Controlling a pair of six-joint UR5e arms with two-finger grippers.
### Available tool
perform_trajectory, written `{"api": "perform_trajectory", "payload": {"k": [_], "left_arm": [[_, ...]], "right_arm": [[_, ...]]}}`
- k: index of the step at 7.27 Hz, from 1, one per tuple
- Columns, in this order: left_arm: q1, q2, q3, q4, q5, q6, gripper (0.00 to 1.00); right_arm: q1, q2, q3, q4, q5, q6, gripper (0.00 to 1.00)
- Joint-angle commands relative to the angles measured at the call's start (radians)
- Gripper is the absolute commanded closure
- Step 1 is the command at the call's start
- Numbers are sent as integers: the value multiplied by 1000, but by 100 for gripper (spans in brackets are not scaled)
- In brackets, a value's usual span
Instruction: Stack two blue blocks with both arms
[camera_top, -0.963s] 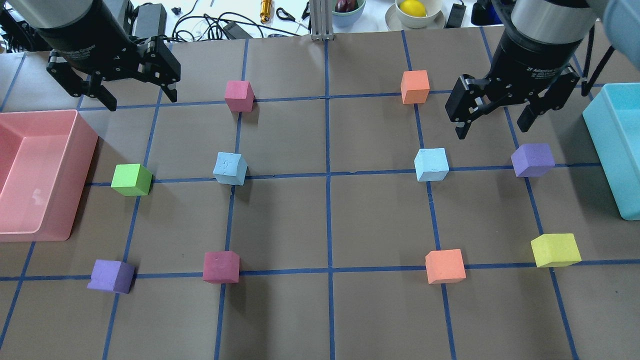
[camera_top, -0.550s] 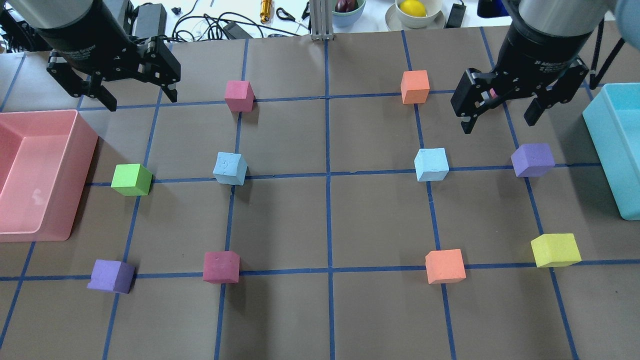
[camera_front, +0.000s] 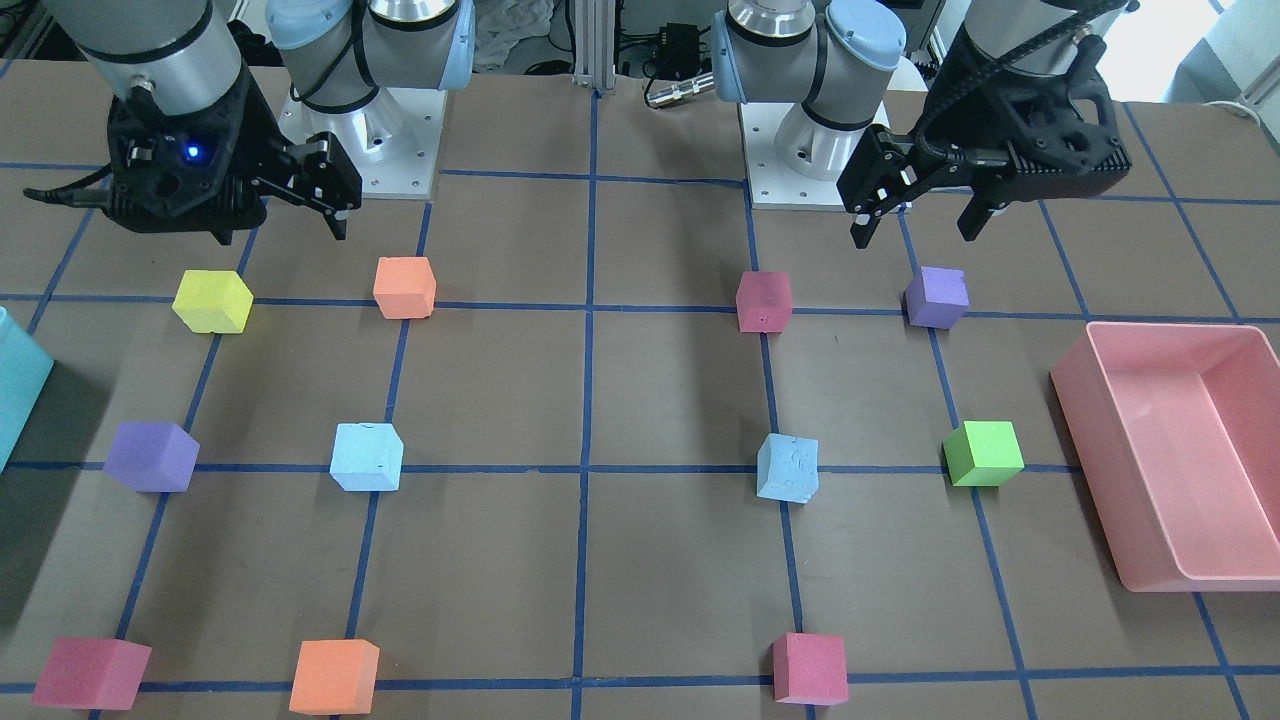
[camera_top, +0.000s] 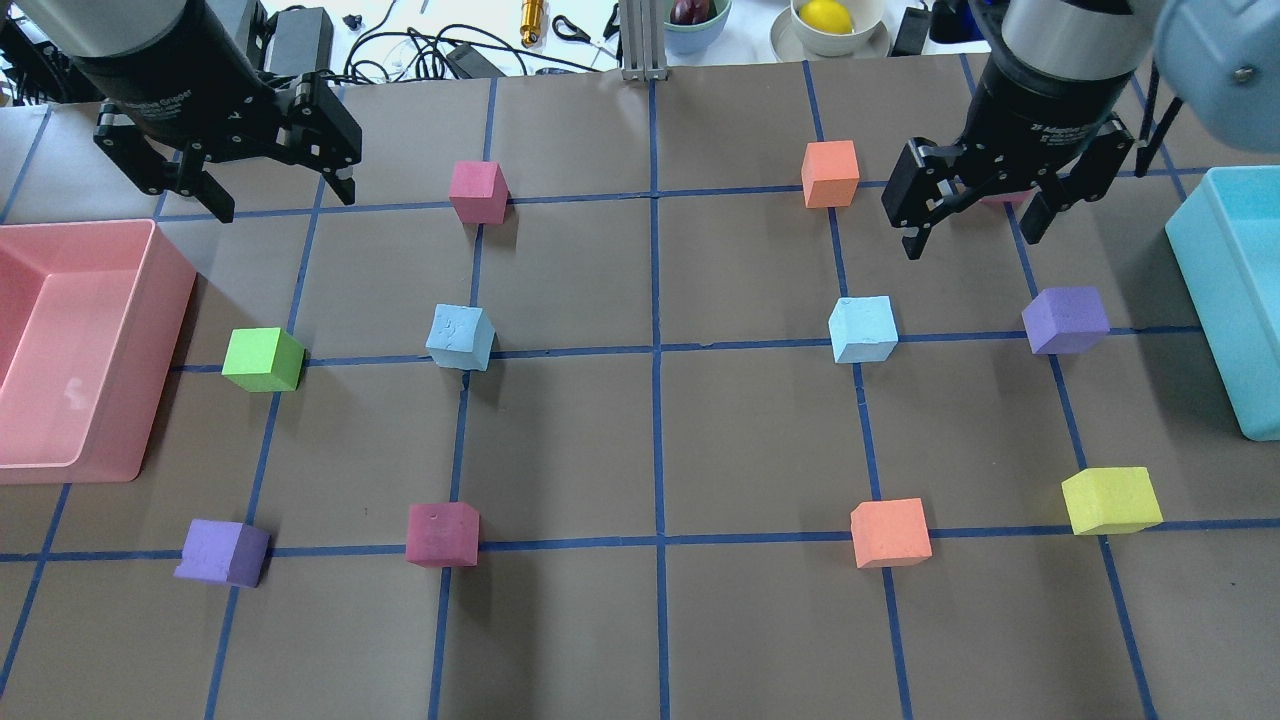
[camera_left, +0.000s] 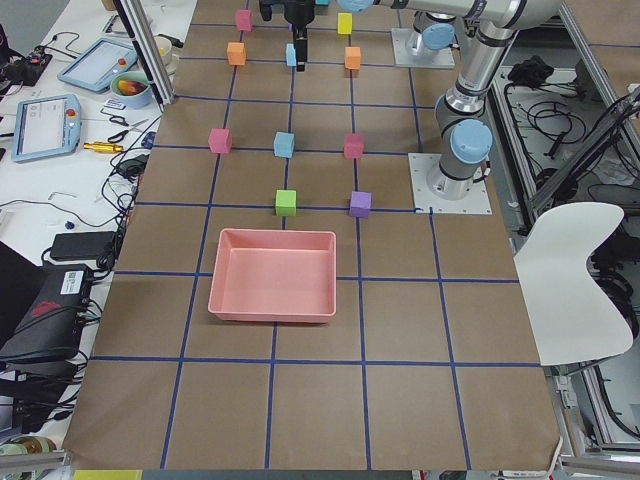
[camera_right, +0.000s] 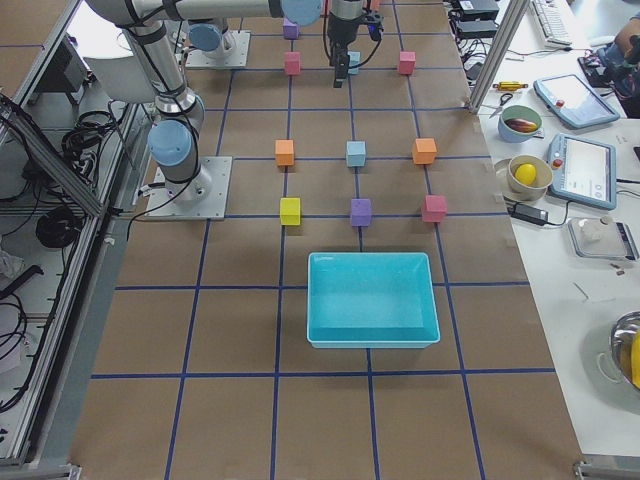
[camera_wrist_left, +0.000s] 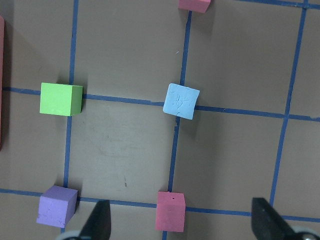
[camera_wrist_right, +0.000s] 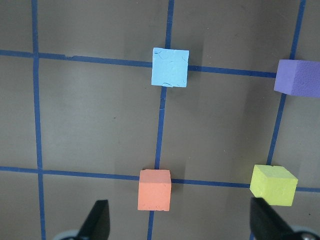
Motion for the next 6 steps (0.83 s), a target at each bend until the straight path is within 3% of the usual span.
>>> {"api": "perform_trajectory", "payload": {"k": [1,3,5,6], "left_arm": [[0,0,0,1,-2,0,0],[0,0,0,0,-2,0,0],[0,0,0,0,-4,0,0],[0,0,0,0,-4,0,0]], "right_arm": [[-3,33,8,-35,0,-7,0],[-7,69,35,-71,14,10,0],[-5,176,83,-299,9,-4,0],[-5,183,104,-326,12,-2,0]]}}
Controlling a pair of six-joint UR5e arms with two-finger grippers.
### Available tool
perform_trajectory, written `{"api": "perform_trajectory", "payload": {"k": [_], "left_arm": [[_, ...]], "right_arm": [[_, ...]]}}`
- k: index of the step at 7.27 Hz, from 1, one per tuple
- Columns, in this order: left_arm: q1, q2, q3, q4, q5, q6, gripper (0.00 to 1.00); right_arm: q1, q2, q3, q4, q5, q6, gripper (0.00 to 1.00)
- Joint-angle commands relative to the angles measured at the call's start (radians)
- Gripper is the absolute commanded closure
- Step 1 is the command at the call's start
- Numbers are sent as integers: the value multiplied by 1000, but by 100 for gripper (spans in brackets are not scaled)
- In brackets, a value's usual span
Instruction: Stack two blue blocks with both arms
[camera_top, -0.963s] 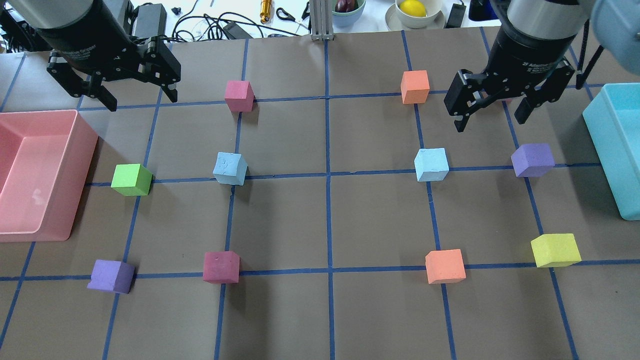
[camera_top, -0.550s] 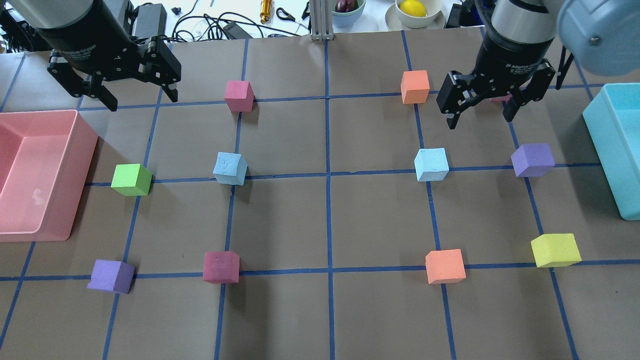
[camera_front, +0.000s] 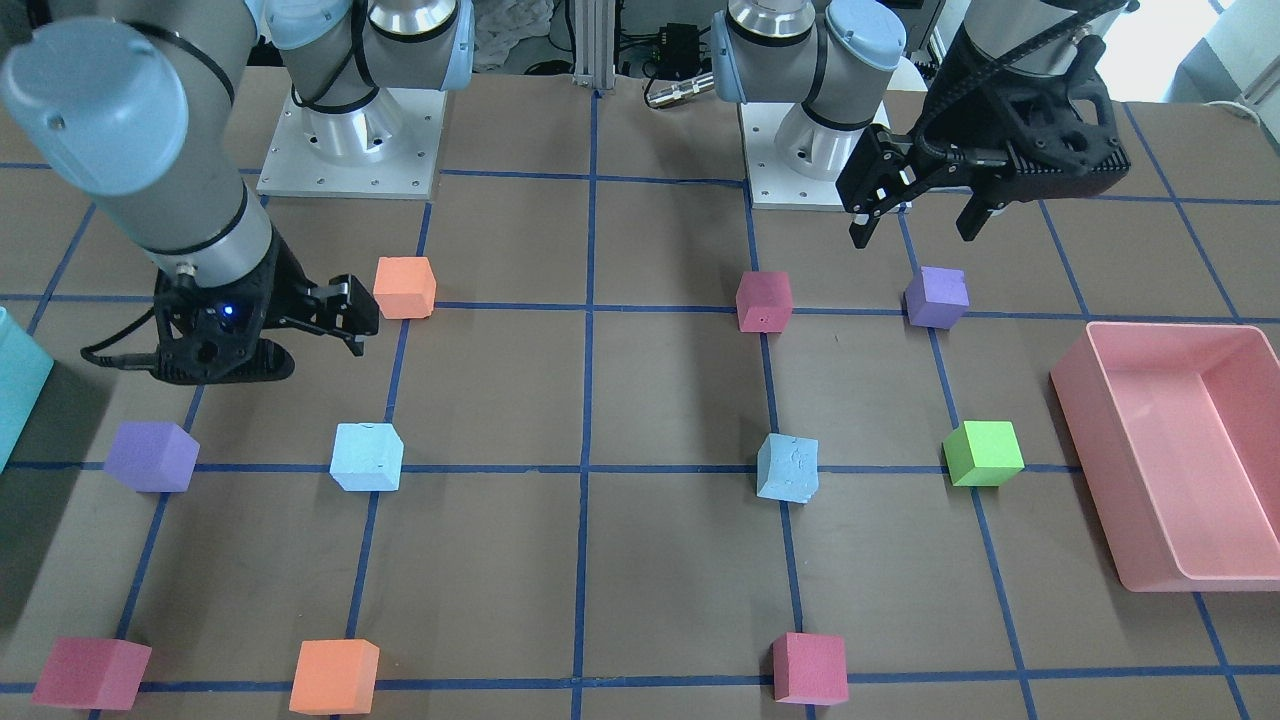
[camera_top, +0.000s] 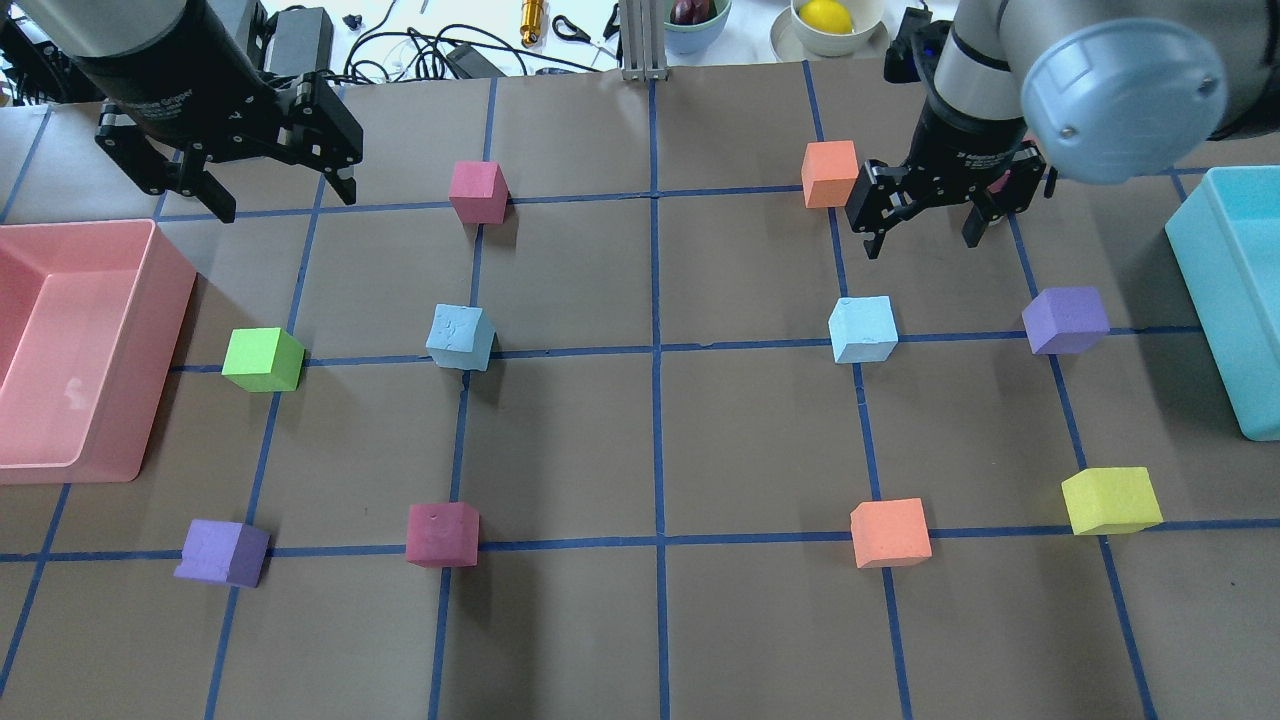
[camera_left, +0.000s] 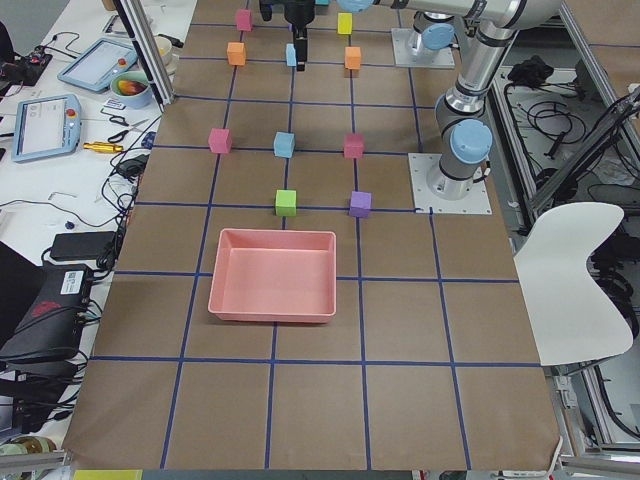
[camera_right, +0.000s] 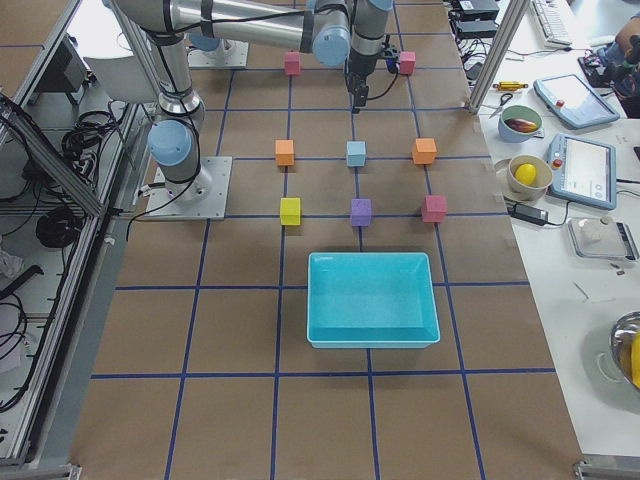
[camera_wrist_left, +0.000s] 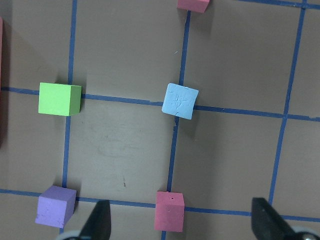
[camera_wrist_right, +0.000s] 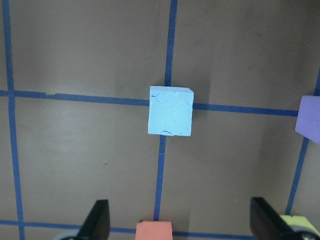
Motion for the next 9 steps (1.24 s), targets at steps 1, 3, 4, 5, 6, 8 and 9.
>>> {"api": "perform_trajectory", "payload": {"k": [1,3,4,5,6,8,9], "left_arm": [[0,0,0,0,0,0,0],[0,0,0,1,-2,0,0],[0,2,0,0,-2,0,0],[0,2,-2,0,-2,0,0],[0,2,-2,0,-2,0,0],[0,2,-2,0,-2,0,0],[0,2,-2,0,-2,0,0]], "right_arm": [[0,56,47,-117,6,12,0],[0,146,74,-193,5,12,0],[0,174,84,-211,8,23,0],[-2,221,101,-231,6,38,0],[-2,249,102,-242,6,51,0],[-2,274,124,-252,6,72,0],[-2,291,127,-283,6,72,4]]}}
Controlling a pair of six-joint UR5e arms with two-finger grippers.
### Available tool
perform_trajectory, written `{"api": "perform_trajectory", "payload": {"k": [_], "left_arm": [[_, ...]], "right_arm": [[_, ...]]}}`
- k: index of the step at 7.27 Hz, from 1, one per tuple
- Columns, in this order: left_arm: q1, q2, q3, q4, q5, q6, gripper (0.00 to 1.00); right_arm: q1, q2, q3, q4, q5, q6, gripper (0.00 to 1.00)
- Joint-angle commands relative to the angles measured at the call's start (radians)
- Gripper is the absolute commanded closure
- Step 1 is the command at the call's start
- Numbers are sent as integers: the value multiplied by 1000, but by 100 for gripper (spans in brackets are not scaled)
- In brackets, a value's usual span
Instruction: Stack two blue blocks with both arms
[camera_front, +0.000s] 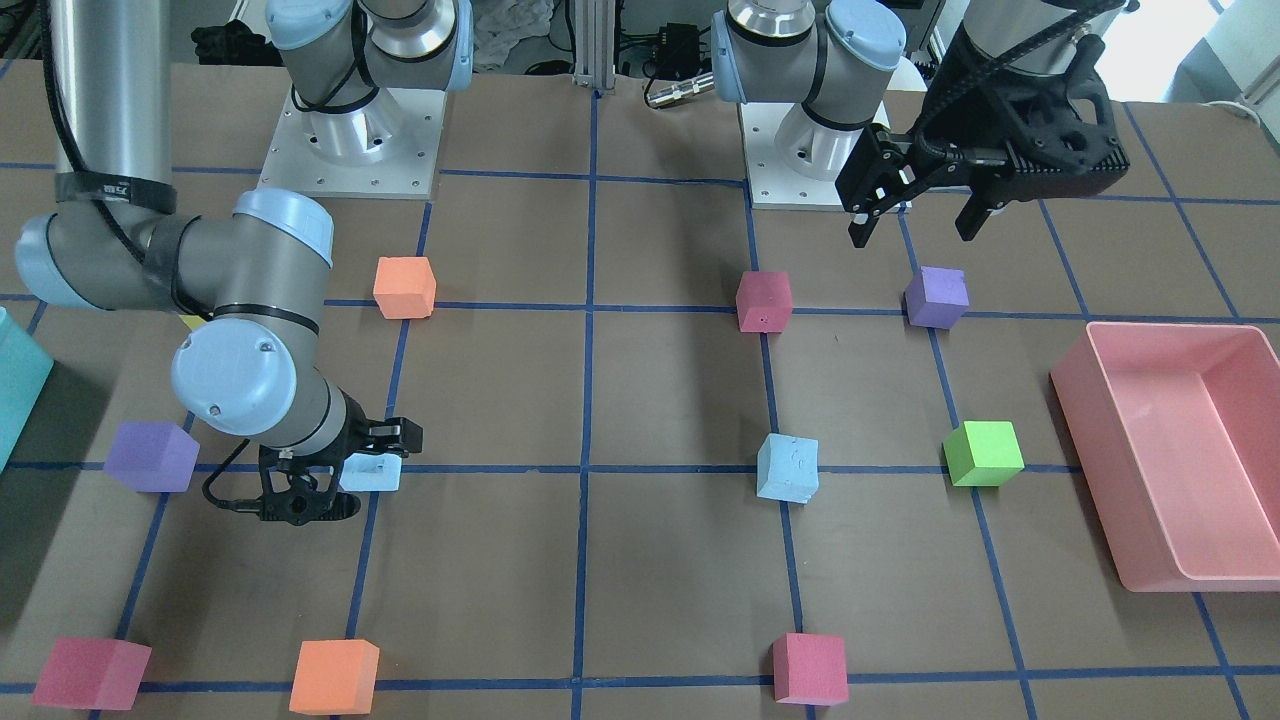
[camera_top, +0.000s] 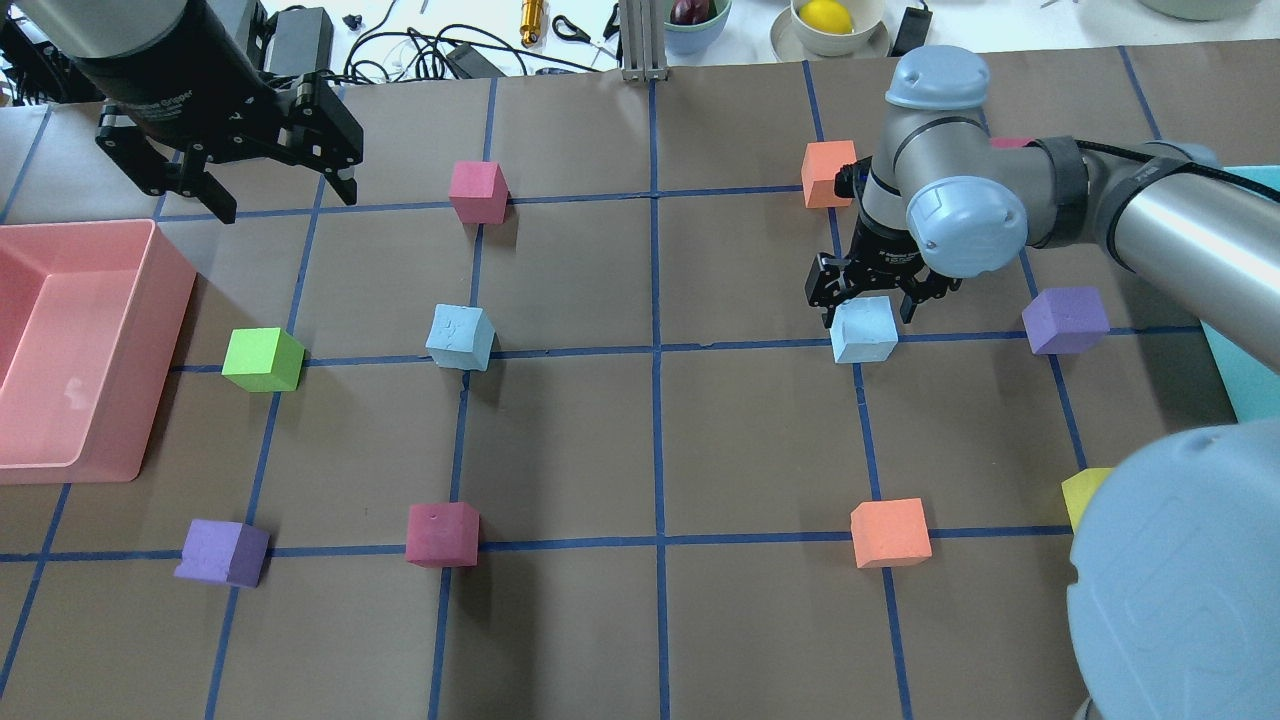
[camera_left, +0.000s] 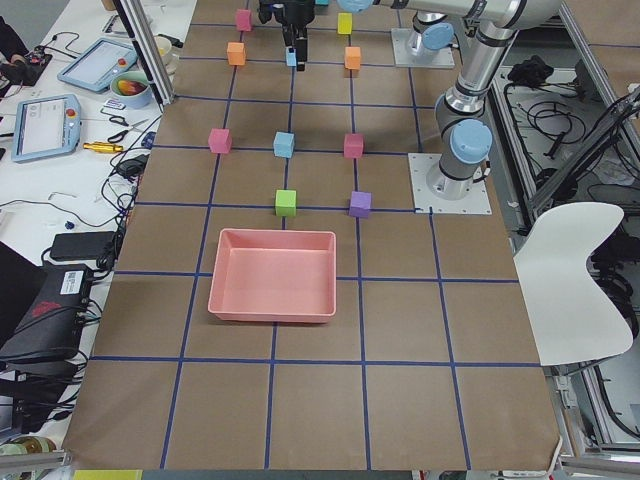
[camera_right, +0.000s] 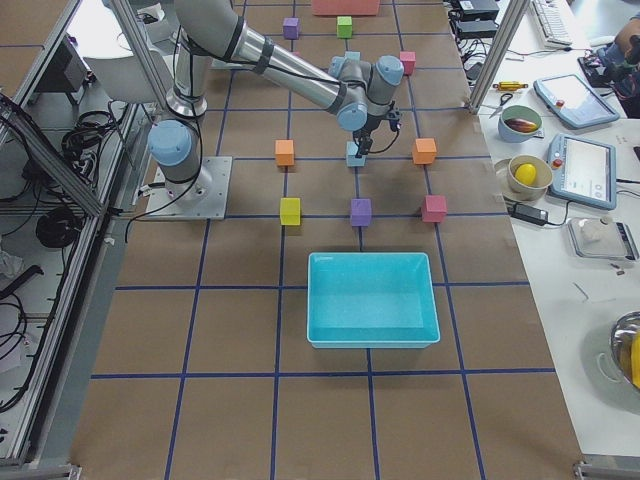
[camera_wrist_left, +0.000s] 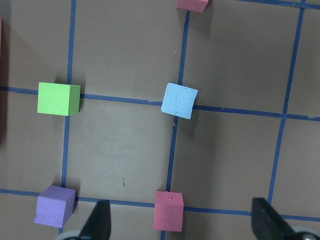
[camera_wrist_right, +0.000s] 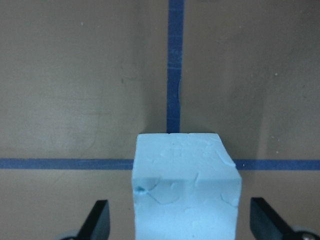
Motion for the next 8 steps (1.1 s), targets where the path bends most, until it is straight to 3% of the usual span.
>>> {"api": "perform_trajectory", "payload": {"k": [1,2,5,6,8], "left_arm": [[0,0,0,0,0,0,0],[0,0,0,0,0,0,0],[0,0,0,2,0,0,0],[0,0,0,0,0,0,0],[0,-2,-2,2,3,3,0]], "right_arm": [[0,33,5,-37,0,15,63],[0,31,-1,-38,0,29,100],[20,-36,4,-7,9,52,100],[53,-91,10,74,84,57,100],[218,-119,33,87,107,255,100]]}}
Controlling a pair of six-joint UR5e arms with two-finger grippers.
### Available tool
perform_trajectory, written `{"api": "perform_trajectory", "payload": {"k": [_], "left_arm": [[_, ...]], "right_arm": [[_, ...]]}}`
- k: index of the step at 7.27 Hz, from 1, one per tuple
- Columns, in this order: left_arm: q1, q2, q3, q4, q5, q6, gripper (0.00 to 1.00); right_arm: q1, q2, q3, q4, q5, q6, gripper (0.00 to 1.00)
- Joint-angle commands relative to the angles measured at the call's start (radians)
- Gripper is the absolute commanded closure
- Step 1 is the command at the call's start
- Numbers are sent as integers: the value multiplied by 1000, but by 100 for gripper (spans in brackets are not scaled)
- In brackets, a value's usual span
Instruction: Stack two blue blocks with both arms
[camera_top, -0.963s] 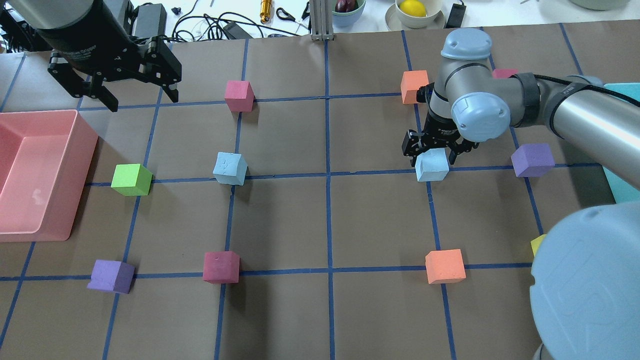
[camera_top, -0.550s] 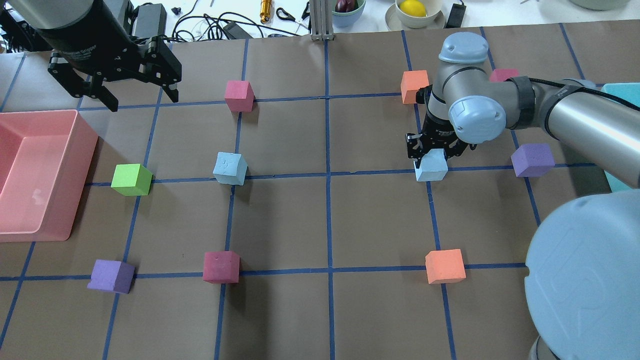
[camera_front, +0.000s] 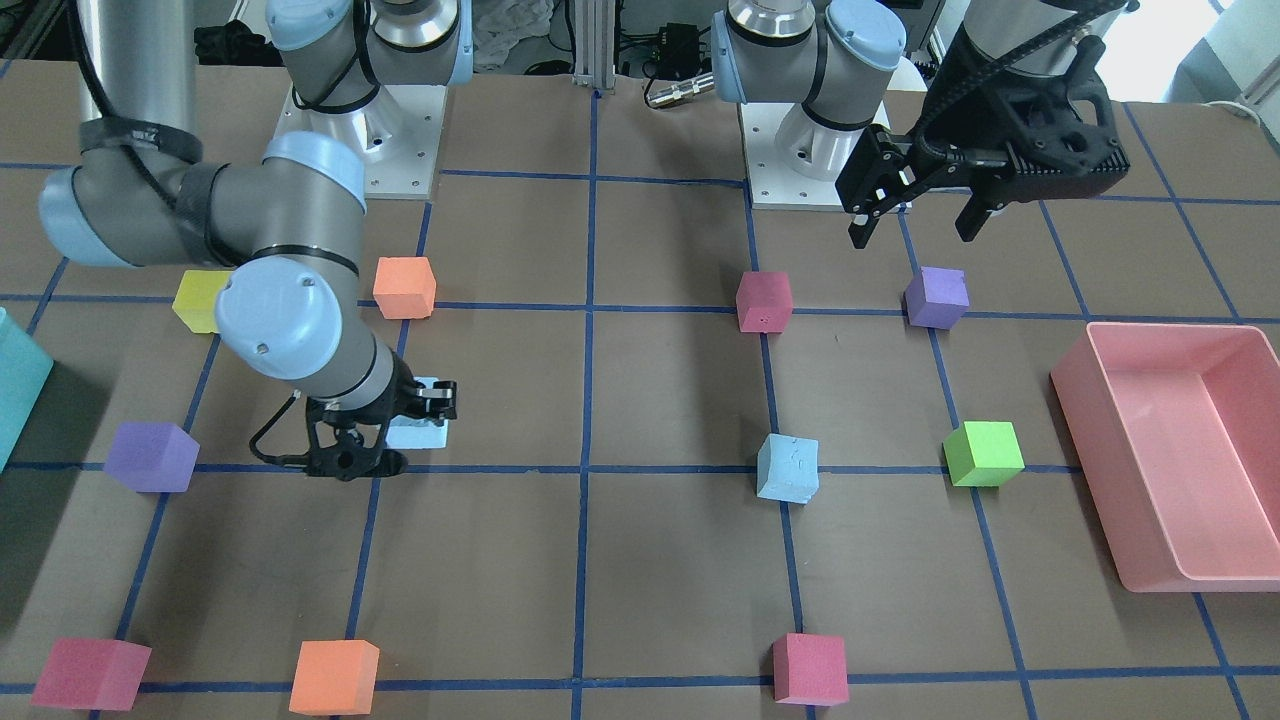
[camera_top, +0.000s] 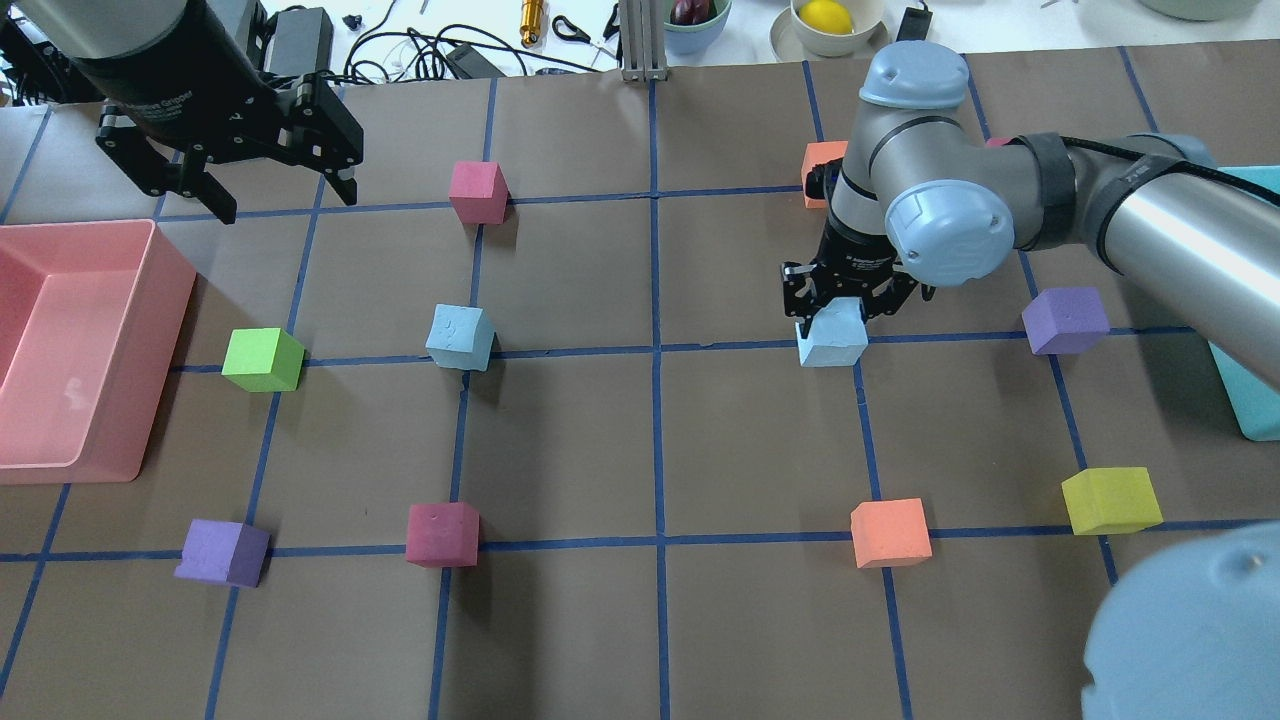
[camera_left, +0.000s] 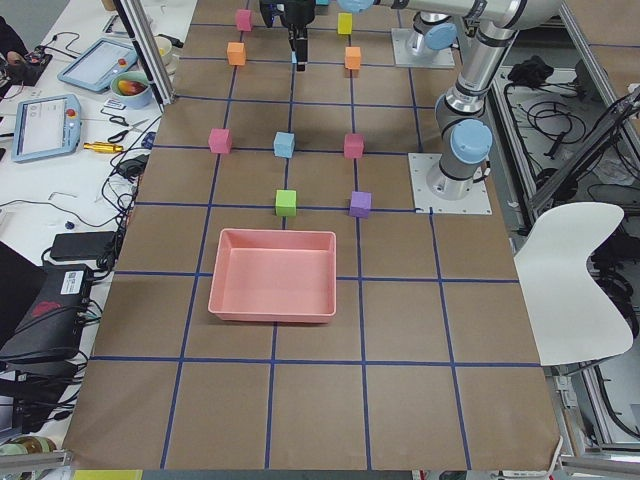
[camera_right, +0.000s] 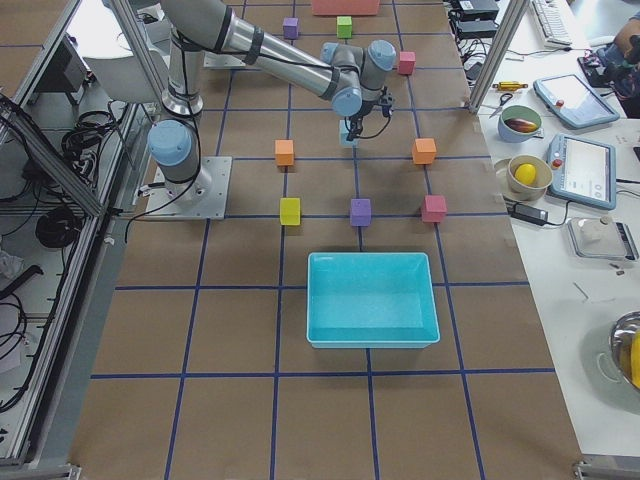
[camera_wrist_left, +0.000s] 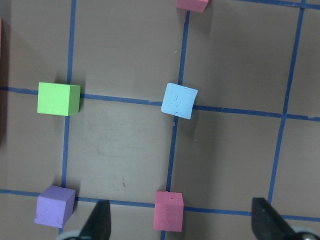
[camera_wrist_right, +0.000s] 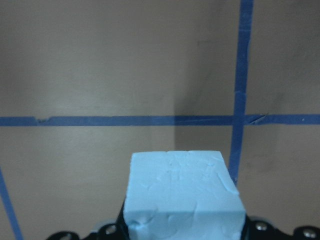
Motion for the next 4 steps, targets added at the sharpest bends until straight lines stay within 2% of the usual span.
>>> {"api": "perform_trajectory", "payload": {"k": [1,4], "left_arm": [[3,4,0,1,8,24,0],[8,-74,-4,59,-3,34,0]], "right_arm": [[197,-13,18,3,19,219,100],[308,39,21,-101,18,318,100]]}}
